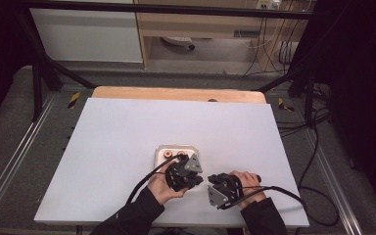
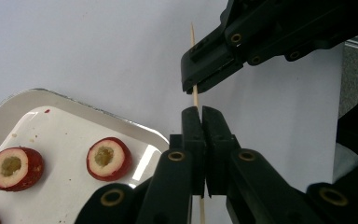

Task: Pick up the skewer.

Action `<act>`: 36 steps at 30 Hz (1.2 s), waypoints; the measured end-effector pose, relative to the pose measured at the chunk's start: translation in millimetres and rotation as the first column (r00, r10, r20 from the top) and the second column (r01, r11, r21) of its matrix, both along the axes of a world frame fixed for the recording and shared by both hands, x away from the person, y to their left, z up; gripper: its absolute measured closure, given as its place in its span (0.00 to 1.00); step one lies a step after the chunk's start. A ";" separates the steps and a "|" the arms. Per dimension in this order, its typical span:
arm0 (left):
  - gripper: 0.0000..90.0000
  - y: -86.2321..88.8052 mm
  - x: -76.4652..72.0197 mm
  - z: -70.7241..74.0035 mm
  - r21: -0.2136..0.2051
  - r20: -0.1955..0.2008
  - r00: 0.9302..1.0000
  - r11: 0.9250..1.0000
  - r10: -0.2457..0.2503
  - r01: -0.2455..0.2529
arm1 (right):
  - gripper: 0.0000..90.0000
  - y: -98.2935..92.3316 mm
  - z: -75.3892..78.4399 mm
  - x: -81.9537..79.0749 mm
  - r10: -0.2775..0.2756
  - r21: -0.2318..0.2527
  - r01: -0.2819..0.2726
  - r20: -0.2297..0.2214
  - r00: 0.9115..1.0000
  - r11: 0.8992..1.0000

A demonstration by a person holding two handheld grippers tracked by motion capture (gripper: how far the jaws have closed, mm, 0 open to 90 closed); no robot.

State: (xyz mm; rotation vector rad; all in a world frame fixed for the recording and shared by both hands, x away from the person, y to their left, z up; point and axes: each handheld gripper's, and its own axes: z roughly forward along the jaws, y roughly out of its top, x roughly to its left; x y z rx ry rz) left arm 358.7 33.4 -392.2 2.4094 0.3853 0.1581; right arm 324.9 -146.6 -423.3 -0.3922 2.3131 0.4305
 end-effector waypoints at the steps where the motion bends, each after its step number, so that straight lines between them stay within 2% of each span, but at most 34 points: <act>1: 0.98 0.1 0.2 -0.1 0.000 -0.003 1.000 1.000 0.000 0.000 | 0.99 0.1 -0.1 -0.2 0.001 0.001 -0.001 -0.002 1.000 1.000; 4: 0.96 0.4 2.2 0.0 0.008 -0.022 1.000 1.000 0.014 -0.014 | 0.99 0.2 0.5 -0.9 0.004 -0.007 -0.004 0.008 1.000 1.000; 5: 0.88 0.4 2.2 0.0 0.008 -0.022 1.000 1.000 0.014 -0.014 | 0.99 0.2 0.5 -0.9 0.004 -0.007 -0.004 0.008 1.000 1.000; 6: 0.79 0.2 3.1 0.3 0.031 -0.026 0.999 0.999 0.026 -0.025 | 0.99 0.2 1.3 -1.9 -0.003 -0.017 0.003 0.021 1.000 1.000; 9: 0.76 2.3 6.0 2.6 0.074 -0.045 0.998 0.997 0.036 -0.032 | 0.99 0.4 1.6 -2.1 -0.001 -0.049 0.003 0.049 0.999 0.999; 12: 0.76 3.1 9.6 5.1 0.117 -0.070 0.996 0.992 0.050 -0.041 | 0.99 1.5 1.1 -1.7 0.004 -0.077 0.001 0.063 0.998 0.997; 16: 0.78 -2.3 13.4 3.8 0.185 -0.139 0.989 0.982 0.049 -0.023 | 0.99 4.9 0.5 -1.4 0.022 -0.105 -0.014 0.081 0.996 0.994; 20: 0.84 -10.4 14.0 0.4 0.236 -0.162 0.986 0.972 0.039 0.000 | 0.99 11.5 1.3 -3.5 0.040 -0.128 -0.028 0.093 0.995 0.991; 21: 0.84 -12.3 14.1 -0.5 0.241 -0.164 0.986 0.971 0.037 0.004 | 0.99 11.5 1.3 -3.5 0.040 -0.128 -0.028 0.093 0.995 0.991; 22: 0.88 -14.0 13.9 -1.6 0.248 -0.167 0.985 0.969 0.037 0.006 | 0.99 13.9 2.5 -3.4 0.066 -0.138 -0.052 0.097 0.993 0.989; 25: 0.92 -17.4 13.4 -4.0 0.262 -0.175 0.984 0.965 0.034 0.013 | 0.99 14.9 2.6 -4.7 0.067 -0.139 -0.053 0.101 0.993 0.989; 26: 0.96 -18.0 13.0 -4.5 0.268 -0.169 0.985 0.963 0.036 0.011 | 0.99 15.4 3.2 -5.5 0.080 -0.145 -0.064 0.109 0.991 0.987; 28: 0.97 -18.1 12.4 -4.7 0.273 -0.161 0.986 0.962 0.044 0.002 | 0.99 15.1 2.9 -6.6 0.078 -0.146 -0.061 0.110 0.991 0.987; 33: 0.98 -16.8 9.0 -4.1 0.262 -0.138 0.989 0.965 0.050 -0.012 | 0.98 15.0 3.3 -7.9 0.071 -0.136 -0.054 0.118 0.990 0.989; 36: 0.98 -13.2 8.4 -3.6 0.249 -0.126 0.990 0.968 0.057 -0.024 | 0.89 14.4 4.8 -7.1 0.041 -0.104 -0.029 0.115 0.993 0.994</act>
